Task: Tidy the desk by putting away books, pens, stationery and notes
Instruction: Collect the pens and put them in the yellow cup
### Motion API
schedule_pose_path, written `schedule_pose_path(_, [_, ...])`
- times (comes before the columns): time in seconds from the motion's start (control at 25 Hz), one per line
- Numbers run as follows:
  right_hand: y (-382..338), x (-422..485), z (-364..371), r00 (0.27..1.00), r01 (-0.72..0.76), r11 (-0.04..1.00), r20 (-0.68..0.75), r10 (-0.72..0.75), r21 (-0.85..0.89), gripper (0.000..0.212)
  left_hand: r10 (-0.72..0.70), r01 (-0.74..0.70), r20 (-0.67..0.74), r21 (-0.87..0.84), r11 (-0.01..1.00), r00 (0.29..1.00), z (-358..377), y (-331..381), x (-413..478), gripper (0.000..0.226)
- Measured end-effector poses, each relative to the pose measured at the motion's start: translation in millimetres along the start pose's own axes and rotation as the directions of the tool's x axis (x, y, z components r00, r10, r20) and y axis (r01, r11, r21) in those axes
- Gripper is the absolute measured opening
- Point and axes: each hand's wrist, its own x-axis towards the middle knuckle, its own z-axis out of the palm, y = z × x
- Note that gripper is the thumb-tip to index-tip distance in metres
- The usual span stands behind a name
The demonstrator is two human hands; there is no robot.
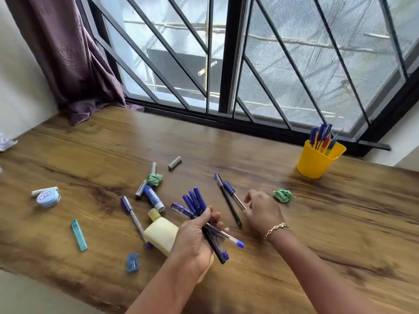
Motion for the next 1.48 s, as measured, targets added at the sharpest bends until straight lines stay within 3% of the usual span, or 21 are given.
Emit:
schedule_pose_path(0.2, [-3.9, 1.3, 6.8, 1.000, 0.003, 0.998, -0.019, -0.004, -0.060, 0.026, 0.006, -0.006, 0.018, 0.008, 1.000, 1.000, -3.1, 3.6, 0.5, 0.015])
schedule_pose_path(0.36, [-14.6, -13.9, -14.7, 0.998, 0.016, 0.985, -0.061, -0.005, 0.173, 0.024, 0.021, -0.021, 0.019, 0.023, 1.000, 1.000, -6.9, 7.8, 5.9, 0.013])
schedule_pose_path(0.52, [-50.6, -45.4, -36.7, 0.985, 0.164, 0.891, -0.026, -0.169, 0.423, 0.022, 0.032, -0.033, 0.072, 0.005, 0.999, 0.997, -4.4, 9.6, 6.7, 0.017])
schedule_pose_path(0.68, [-68.6, -56.6, -31.2, 0.972, 0.217, 0.898, 0.001, -0.236, 0.383, 0.017, 0.038, -0.038, 0.161, -0.002, 0.999, 0.986, -6.9, 14.3, 6.2, 0.031])
schedule_pose_path(0.88, [-68.9, -52.7, -34.8, 0.958, 0.181, 0.836, 0.099, -0.269, 0.518, 0.027, 0.044, -0.039, 0.113, -0.047, 0.998, 0.993, -8.4, 19.7, 3.2, 0.020])
schedule_pose_path(0.96, [-67.1, -47.0, -32.7, 0.966, 0.174, 0.824, 0.069, -0.249, 0.540, 0.017, 0.047, -0.046, 0.103, -0.019, 0.999, 0.994, -10.3, 19.9, 3.3, 0.015])
schedule_pose_path(1.04, [-57.9, -27.6, -28.1, 0.989, 0.147, 0.919, -0.071, -0.130, 0.366, 0.007, 0.042, -0.041, 0.091, -0.011, 0.999, 0.995, -13.9, 21.5, 4.4, 0.014])
schedule_pose_path(1.08, [-51.7, -16.7, -24.7, 0.992, 0.095, 0.967, -0.109, -0.071, 0.235, 0.012, 0.036, -0.035, 0.093, -0.016, 0.999, 0.995, -16.5, 22.4, 5.3, 0.014])
schedule_pose_path(1.2, [-36.3, 7.1, -5.2, 0.998, -0.051, 0.999, -0.032, 0.051, 0.014, 0.030, 0.021, -0.019, 0.118, -0.016, 1.000, 0.993, -21.5, 27.5, 4.7, 0.016])
schedule_pose_path(1.32, [-34.6, 14.3, 16.6, 0.996, -0.088, 0.994, 0.006, 0.089, -0.063, 0.032, 0.004, -0.004, 0.108, -0.003, 1.000, 0.994, -26.7, 31.0, 7.2, 0.018])
schedule_pose_path(1.48, [-37.3, 14.7, 20.6, 0.993, -0.113, 0.993, -0.031, 0.112, -0.031, 0.025, -0.009, 0.007, 0.093, 0.023, 1.000, 0.996, -32.7, 34.3, 7.8, 0.019])
